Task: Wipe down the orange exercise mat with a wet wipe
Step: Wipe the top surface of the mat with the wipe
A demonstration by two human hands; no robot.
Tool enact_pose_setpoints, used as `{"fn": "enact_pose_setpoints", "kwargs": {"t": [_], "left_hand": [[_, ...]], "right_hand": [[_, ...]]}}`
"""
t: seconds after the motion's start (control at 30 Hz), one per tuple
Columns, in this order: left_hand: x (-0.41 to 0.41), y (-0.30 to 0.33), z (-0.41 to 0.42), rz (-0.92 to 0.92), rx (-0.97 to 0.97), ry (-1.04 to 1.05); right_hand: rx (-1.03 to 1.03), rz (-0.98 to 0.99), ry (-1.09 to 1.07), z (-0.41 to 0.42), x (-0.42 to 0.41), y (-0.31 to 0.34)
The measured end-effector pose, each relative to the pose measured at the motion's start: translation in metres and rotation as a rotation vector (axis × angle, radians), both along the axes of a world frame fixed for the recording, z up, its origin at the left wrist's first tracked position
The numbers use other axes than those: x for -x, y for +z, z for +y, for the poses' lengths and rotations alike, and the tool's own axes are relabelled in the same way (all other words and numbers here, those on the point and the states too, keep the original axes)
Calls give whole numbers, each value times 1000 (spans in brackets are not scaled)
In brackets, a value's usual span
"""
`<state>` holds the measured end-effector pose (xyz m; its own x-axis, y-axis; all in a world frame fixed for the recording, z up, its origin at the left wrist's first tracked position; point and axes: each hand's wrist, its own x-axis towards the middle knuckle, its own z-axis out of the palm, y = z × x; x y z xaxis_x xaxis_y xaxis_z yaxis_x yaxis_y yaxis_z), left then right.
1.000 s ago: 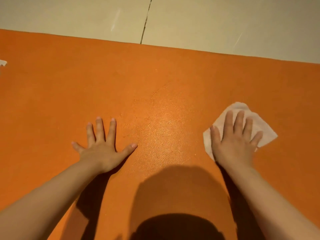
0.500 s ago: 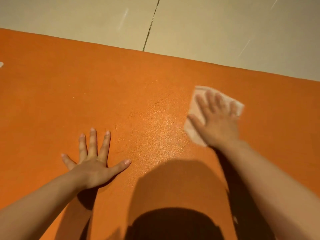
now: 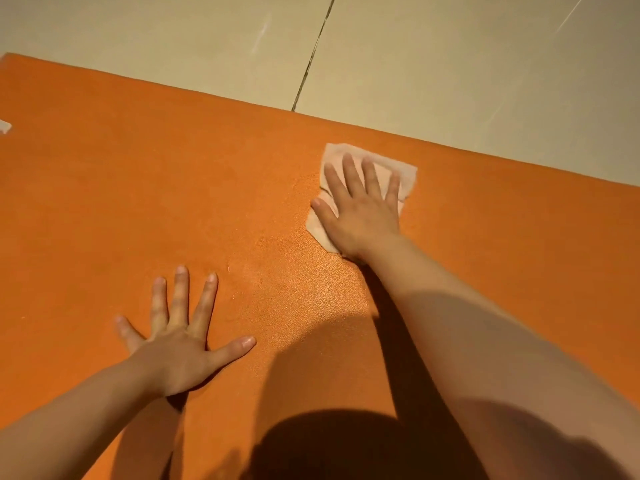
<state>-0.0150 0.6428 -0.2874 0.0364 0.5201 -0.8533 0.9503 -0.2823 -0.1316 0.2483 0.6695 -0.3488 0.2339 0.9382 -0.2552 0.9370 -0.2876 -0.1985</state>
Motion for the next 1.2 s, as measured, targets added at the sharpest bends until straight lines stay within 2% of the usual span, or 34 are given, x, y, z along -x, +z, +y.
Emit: {"fn": "enact_pose_setpoints", "kwargs": {"t": [0.1, 0.33, 0.43, 0.53, 0.63, 0.8, 0.9, 0.97, 1.2], "left_hand": [[0, 0, 0, -2, -2, 4], [6, -3, 3, -29, -5, 6], [6, -4, 2, -24, -7, 10], [5, -5, 1, -33, -21, 15], [6, -8, 0, -51, -34, 14], [8, -13, -1, -77, -70, 28], [11, -16, -4, -97, -106, 25], [13, -17, -5, -118, -121, 30], [18, -21, -6, -166, -179, 16]], "right_hand": [[32, -48, -37, 9, -45, -3], [26, -77, -582, -75, -160, 4], [51, -67, -794, -98, -165, 4], [68, -27, -894, -79, -142, 1], [76, -91, -695, -57, -86, -4], [-15, -48, -94, -73, 54, -5], [-2, -7, 30, -92, 57, -2], [-13, -23, -52, -108, 23, -3], [46, -73, -749, -233, -103, 6]]}}
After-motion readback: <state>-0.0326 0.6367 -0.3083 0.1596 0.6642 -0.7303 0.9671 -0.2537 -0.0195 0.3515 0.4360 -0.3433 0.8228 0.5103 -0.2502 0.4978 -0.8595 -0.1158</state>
